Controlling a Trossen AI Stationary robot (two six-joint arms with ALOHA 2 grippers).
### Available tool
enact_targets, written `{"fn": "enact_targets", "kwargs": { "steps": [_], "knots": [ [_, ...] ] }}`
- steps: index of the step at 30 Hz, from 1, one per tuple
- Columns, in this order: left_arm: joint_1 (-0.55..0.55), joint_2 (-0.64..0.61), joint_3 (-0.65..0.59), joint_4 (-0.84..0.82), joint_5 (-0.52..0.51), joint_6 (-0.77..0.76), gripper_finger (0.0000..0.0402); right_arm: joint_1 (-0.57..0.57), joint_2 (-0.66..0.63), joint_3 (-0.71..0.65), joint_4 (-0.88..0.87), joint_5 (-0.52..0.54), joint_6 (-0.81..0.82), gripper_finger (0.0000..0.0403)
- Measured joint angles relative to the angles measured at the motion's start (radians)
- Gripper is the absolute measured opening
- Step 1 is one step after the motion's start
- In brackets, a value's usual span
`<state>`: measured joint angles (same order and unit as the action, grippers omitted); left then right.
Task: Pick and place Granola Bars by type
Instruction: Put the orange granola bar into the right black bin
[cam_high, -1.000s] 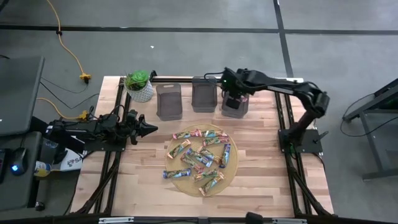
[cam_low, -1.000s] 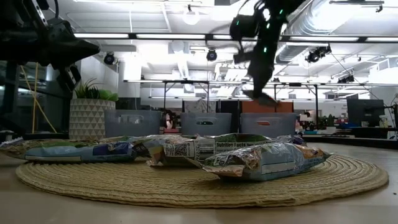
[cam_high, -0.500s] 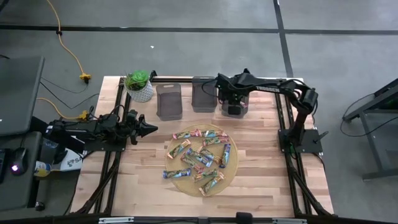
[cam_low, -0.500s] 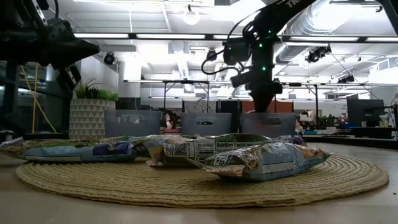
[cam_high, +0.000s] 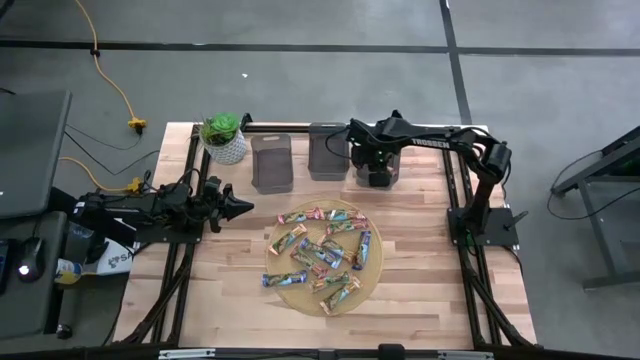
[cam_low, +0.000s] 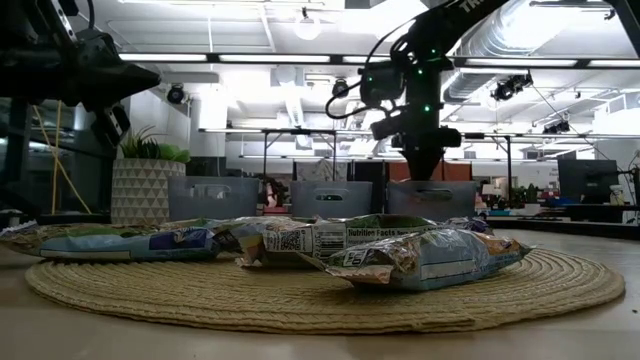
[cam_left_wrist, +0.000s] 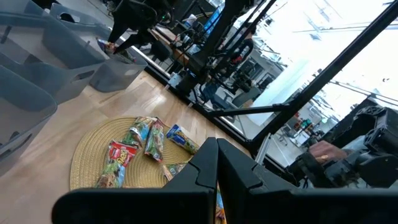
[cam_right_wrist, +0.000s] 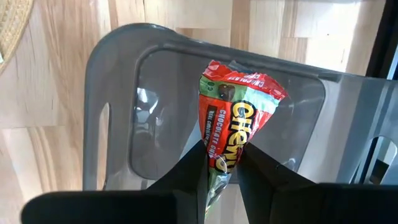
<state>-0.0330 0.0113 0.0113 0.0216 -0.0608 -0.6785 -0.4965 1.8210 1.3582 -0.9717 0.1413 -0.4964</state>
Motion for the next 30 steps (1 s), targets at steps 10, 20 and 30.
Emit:
{"fn": "enact_targets", "kwargs": {
  "steps": [10, 20, 30],
  "knots": [
    [0.000, 0.000, 0.000, 0.000, 0.000, 0.000, 0.0001, -0.001, 0.000, 0.000, -0.018, -0.054, 0.008, 0.0062],
    [0.000, 0.000, 0.000, 0.000, 0.000, 0.000, 0.0001, -0.001, 0.000, 0.000, -0.037, -0.075, 0.009, 0.0085],
    [0.000, 0.000, 0.000, 0.000, 0.000, 0.000, 0.0001, -0.008, -0.004, 0.024, -0.031, -0.096, 0.087, 0.0172]
  ]
}}
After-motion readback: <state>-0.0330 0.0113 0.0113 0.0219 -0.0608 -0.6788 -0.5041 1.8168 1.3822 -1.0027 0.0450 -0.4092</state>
